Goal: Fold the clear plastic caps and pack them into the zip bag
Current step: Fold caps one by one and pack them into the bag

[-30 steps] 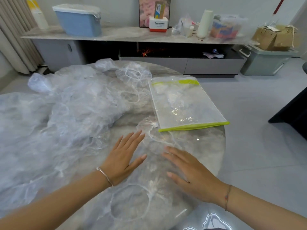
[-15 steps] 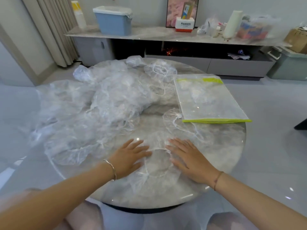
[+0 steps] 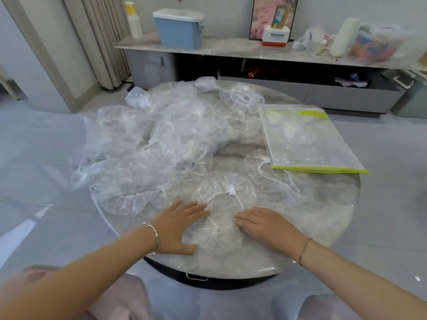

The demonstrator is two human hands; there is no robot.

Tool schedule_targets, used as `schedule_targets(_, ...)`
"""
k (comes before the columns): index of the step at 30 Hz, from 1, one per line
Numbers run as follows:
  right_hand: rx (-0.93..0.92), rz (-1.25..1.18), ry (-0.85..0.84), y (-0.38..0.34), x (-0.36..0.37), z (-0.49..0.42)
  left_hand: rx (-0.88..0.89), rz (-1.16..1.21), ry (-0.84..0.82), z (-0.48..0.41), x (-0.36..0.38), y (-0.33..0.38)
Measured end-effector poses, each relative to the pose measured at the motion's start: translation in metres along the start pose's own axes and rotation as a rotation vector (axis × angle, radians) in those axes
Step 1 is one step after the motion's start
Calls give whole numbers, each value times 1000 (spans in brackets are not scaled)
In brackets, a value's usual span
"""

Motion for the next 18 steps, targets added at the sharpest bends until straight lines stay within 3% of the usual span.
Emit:
schedule_targets(4,71,-92,80,2,-16,-9,98,-163,281,-6,-24,7)
schedule_targets(6,152,-227,82,4,-20,-7,122,-103,426,-7,-34,7)
schedule_targets(10,130,-220,-87,-15,-12,-5,68,158,490,-2,-47,2)
schedule_targets(12,179,-184,-36,-12,-11,-5,-71,382,408,-5,-49,-8)
schedule_targets(15,549,-540,189,15,-18,-1,-252,685,342,-7,-47,-22)
schedule_targets(18,863,-892,319,37,-8,5,-360,810,341,-13,-41,-35)
Point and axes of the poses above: each hand's wrist, its own z-axis away from the middle knuckle, its own x-axis out of the palm, y = z × x, the point moved 8 cm from there along -z, towards the middle knuckle, and after that the axes turned 9 degrees about -x, right-handed, at the moved point
